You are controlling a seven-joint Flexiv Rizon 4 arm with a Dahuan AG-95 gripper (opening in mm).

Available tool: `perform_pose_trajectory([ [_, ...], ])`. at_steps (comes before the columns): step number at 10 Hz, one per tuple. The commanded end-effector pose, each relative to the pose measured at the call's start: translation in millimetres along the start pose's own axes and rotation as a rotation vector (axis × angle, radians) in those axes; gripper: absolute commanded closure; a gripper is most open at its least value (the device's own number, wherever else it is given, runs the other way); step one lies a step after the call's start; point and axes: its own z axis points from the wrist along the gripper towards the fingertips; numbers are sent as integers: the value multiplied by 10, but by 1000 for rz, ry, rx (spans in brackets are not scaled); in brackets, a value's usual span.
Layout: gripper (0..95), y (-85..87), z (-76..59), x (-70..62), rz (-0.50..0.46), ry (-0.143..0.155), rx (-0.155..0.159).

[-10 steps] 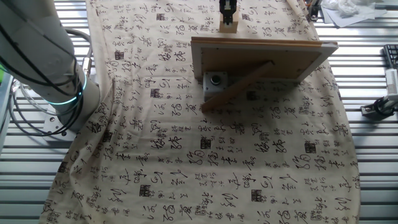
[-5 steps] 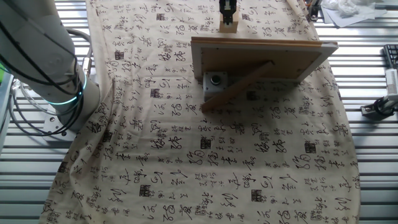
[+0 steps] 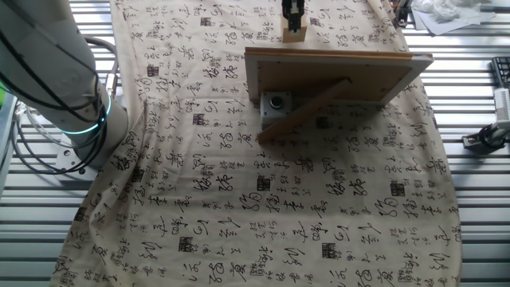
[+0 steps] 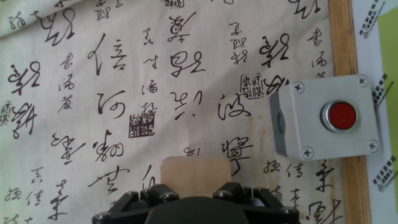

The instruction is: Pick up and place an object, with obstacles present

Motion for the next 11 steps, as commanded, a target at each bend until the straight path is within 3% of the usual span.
perform_pose_trajectory([
  [1, 950, 11, 4, 3, -19, 9, -8],
  [4, 950, 12, 22, 1, -5, 9, -2],
  [8, 950, 6, 244, -43, 28, 2, 7],
  [11, 950, 6, 274, -102, 41, 6, 5],
])
